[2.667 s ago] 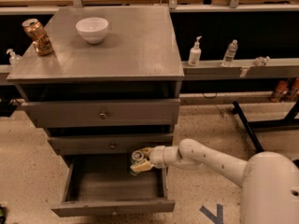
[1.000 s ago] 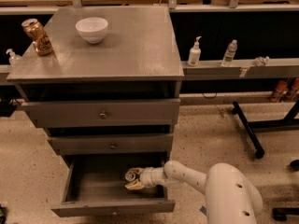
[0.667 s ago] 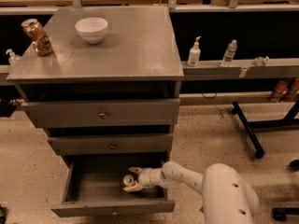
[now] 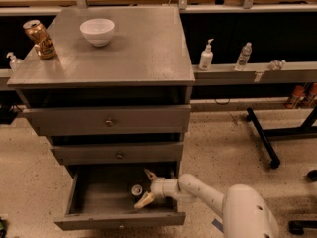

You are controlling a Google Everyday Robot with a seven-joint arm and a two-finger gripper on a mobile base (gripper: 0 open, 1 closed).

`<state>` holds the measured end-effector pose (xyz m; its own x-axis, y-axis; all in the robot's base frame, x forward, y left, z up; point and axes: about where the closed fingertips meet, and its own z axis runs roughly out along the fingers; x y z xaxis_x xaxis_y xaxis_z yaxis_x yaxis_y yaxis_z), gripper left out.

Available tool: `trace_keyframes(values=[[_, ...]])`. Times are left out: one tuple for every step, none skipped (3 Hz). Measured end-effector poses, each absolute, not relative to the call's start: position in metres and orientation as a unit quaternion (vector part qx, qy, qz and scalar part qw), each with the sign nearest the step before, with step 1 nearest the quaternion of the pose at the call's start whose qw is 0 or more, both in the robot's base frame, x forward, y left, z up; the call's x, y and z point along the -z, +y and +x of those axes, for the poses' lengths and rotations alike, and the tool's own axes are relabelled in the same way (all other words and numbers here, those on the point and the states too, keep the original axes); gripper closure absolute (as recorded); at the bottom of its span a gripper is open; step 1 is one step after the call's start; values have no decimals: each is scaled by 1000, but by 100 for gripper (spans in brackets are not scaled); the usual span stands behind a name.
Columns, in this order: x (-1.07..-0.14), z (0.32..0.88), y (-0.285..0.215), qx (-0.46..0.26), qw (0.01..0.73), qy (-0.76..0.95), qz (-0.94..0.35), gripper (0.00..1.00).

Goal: Place green can into bottom drawer

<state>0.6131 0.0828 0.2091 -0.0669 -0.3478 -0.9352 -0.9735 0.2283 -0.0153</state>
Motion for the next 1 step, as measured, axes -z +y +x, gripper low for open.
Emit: trace_keyframes(values=[[-248, 621, 50, -380, 491, 626, -472, 0]])
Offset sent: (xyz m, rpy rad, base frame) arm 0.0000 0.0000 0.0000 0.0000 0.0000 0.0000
